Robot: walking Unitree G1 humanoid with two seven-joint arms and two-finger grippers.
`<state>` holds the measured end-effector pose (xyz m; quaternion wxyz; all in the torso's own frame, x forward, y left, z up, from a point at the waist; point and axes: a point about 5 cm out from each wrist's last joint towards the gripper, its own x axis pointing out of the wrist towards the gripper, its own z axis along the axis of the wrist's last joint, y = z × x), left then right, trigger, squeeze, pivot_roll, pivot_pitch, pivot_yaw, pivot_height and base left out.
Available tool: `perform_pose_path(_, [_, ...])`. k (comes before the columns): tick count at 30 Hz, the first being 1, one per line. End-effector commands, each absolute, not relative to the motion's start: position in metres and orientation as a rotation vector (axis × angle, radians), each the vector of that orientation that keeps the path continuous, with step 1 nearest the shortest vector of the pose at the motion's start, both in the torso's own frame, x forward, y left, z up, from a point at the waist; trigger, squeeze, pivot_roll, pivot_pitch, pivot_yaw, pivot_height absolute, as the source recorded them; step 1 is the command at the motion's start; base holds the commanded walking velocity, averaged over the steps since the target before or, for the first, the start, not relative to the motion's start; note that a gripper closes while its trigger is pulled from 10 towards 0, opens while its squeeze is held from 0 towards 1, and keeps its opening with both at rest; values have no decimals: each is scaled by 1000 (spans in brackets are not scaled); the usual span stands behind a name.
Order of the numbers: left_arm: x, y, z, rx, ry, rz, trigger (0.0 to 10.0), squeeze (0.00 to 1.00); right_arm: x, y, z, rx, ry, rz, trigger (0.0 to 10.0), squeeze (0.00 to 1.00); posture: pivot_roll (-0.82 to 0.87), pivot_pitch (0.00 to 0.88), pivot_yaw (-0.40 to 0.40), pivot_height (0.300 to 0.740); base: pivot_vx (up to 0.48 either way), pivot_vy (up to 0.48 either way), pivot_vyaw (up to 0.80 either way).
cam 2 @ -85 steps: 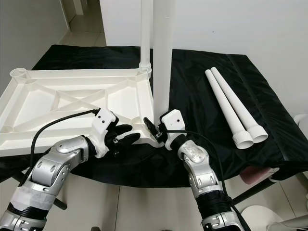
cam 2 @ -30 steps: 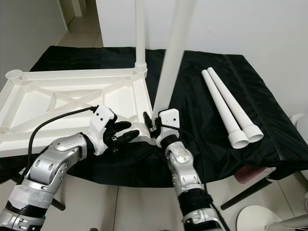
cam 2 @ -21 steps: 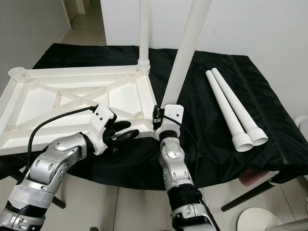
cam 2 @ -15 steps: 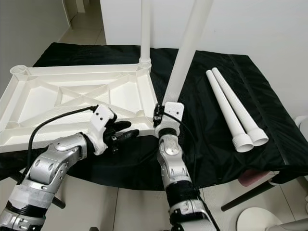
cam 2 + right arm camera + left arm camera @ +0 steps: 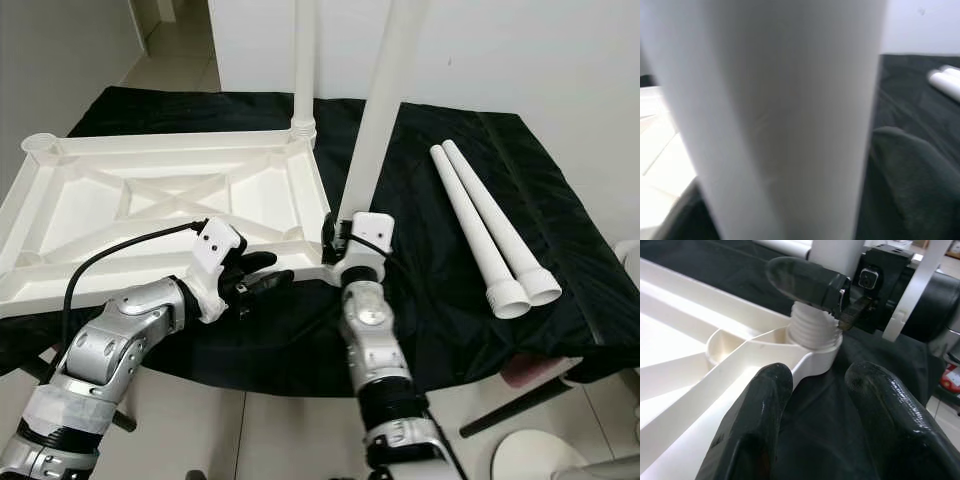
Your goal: Building children table
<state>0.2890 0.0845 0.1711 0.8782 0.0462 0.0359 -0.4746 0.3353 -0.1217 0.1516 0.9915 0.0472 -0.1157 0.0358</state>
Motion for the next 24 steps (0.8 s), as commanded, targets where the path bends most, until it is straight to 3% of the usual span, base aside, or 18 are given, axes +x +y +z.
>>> perform_pose_path(1, [285,80,168,96,81,-989,10000,0,333,-128,155,100,-252,135,10000,0,24,42,-19,740,0,0,0])
perform_pose_path(7, [283,74,167,100,82,-1009,10000,0,329,-133,153,34,-246,310,10000,0,17,50,-14,740,0,0,0])
perform_pose_path(10, [280,68,167,101,84,-1025,10000,0,326,-139,148,-42,-211,500,10000,0,12,55,-9,740,0,0,0])
perform_pose_path(21, [273,58,161,110,95,-1046,10000,0,337,-158,147,-104,-141,607,10000,0,19,57,-9,740,0,0,0])
perform_pose_path(22, [272,56,161,115,94,-1039,10000,0,340,-160,147,-112,-134,613,5137,0,22,57,-9,740,0,0,0])
perform_pose_path(24, [273,55,161,126,85,-1027,10000,0,343,-161,148,-117,-131,621,4941,0,25,55,-9,740,0,0,0])
